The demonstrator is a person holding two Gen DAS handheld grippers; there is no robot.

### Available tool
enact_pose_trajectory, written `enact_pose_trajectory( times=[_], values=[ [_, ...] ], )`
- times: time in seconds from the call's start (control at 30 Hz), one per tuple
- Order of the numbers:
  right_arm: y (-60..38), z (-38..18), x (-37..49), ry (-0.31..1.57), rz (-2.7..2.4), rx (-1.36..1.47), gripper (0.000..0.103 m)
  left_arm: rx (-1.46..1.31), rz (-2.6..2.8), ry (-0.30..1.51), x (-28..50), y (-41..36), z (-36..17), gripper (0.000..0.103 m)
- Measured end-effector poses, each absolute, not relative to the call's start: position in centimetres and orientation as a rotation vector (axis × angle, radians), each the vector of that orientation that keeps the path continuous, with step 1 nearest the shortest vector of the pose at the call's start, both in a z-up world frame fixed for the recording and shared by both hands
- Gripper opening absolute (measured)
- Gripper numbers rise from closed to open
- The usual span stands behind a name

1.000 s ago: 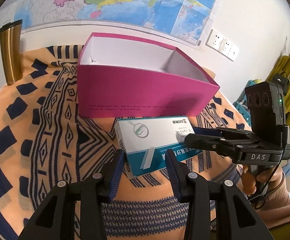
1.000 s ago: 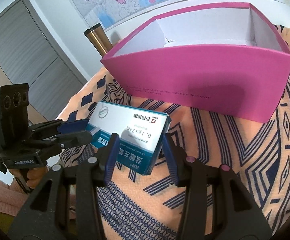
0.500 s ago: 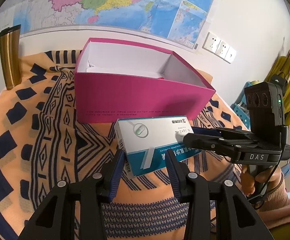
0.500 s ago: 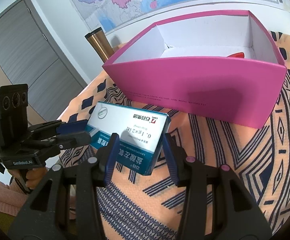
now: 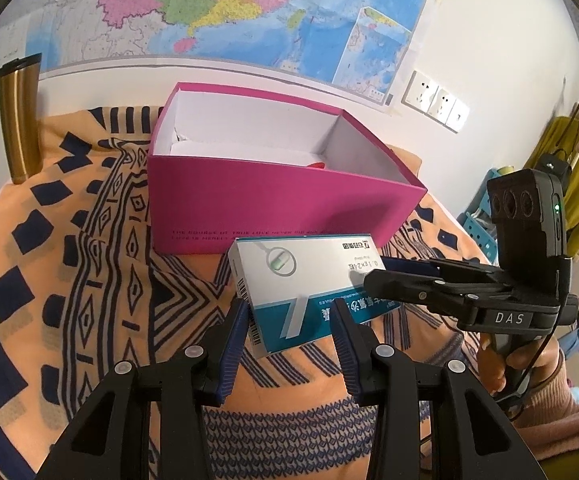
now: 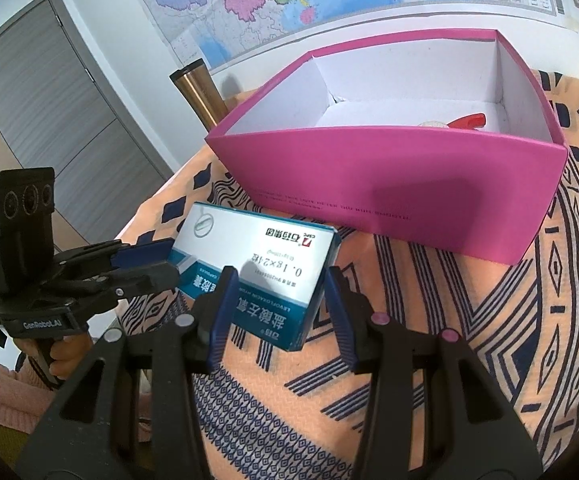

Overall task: Organize rigid objects
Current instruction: 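Lift the medicine box and carry it over the magenta box with the left gripper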

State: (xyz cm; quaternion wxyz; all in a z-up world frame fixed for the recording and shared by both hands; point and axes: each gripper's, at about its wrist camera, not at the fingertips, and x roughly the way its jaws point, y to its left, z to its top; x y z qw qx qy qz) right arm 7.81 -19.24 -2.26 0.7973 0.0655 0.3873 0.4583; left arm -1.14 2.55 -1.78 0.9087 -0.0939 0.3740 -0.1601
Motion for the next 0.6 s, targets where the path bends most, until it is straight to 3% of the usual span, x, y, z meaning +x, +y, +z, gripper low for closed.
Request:
enact_pose_trajectory(
  times=[0.6],
  values=[
    [-19.53, -1.84, 8.08, 0.810, 0.980, 0.139, 0.048, -0.189, -0.326, 0.742, -0.69, 2.43, -1.06, 0.041]
  ],
)
